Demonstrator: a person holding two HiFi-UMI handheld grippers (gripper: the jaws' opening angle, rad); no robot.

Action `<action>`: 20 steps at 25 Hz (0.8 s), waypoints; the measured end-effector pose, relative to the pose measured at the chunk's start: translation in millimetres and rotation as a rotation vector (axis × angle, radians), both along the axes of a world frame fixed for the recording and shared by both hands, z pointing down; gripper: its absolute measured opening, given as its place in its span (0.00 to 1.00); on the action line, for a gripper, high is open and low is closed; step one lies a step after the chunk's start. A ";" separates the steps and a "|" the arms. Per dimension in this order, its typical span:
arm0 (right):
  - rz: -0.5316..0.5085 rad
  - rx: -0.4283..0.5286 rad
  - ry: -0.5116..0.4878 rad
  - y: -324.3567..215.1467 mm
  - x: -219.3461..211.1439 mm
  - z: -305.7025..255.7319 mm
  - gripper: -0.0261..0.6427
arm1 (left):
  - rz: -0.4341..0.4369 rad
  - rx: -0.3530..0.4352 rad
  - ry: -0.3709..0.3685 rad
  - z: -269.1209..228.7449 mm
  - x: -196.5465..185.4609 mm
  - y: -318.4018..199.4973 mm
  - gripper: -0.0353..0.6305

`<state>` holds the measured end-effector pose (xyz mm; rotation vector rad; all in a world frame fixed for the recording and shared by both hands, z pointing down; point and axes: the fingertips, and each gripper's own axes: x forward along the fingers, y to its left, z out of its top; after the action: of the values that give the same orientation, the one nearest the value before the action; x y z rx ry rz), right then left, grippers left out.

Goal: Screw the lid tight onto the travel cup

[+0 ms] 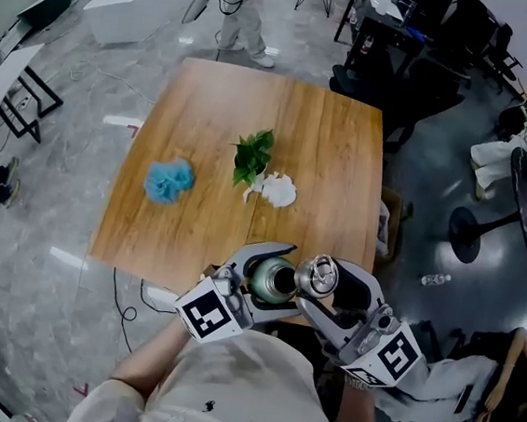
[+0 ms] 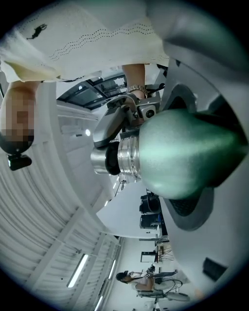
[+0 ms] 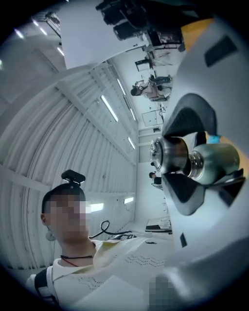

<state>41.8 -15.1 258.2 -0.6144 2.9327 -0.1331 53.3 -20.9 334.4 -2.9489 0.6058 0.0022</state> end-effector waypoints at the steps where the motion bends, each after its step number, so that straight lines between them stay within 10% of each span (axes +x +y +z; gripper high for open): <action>1: -0.011 -0.007 0.019 0.7 -4.4 1.6 0.39 | -0.005 0.001 0.008 -0.5 -2.2 -0.4 0.66; 7: -0.110 -0.058 0.089 8.8 -26.8 13.1 0.39 | 0.006 -0.039 0.050 1.3 -11.2 2.8 0.66; 20: -0.352 -0.030 0.171 41.7 -48.4 15.4 0.39 | 0.388 -0.052 0.111 -20.2 -7.6 48.1 0.66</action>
<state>-6.6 26.5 273.5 -0.1104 3.1832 -0.1687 45.7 27.2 314.2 -3.0803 0.0362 0.1911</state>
